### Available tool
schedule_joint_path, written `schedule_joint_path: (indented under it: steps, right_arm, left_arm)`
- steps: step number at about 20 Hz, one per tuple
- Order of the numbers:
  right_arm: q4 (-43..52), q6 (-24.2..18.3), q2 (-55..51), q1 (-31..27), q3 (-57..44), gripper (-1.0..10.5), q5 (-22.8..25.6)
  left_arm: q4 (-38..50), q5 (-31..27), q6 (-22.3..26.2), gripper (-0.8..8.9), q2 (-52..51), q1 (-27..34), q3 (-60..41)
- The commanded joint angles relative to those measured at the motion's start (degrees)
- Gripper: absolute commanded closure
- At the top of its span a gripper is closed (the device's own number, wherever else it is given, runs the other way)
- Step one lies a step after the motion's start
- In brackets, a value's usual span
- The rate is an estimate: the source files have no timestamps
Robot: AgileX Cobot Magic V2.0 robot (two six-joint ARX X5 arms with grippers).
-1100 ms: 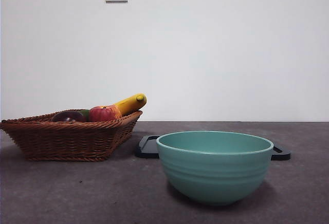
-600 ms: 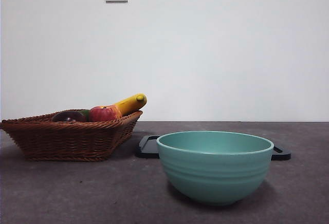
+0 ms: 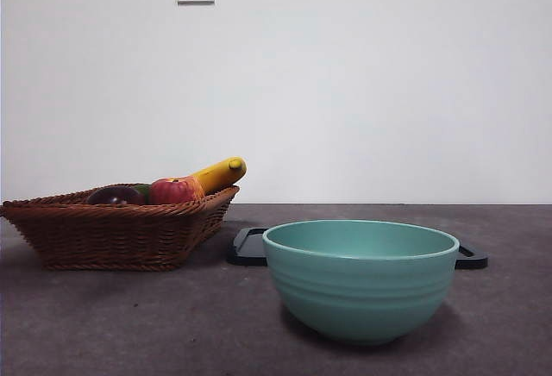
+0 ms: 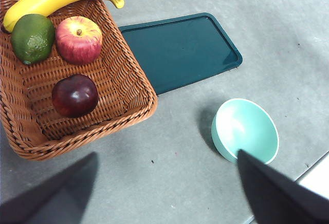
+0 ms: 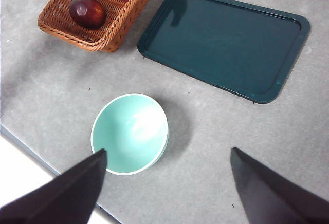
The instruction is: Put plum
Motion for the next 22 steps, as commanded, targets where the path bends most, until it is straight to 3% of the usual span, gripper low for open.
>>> schedule_joint_path:
  steps: [1,15,22]
  right_arm:
    - [0.22,-0.44,0.28,0.26,1.22,5.5,-0.17]
    - [0.2,-0.26,0.26,0.26,1.22,5.5,-0.2]
    - [0.2,-0.26,0.28,0.26,1.22,5.5,-0.2]
  left_arm:
    - [0.61,0.07,0.66,3.44,0.35,-0.22,1.25]
    - [0.87,-1.36,0.52,3.46,1.16,-0.22,1.25]
    - [7.48,-3.48,0.48,3.49,9.86,-0.59,2.16]
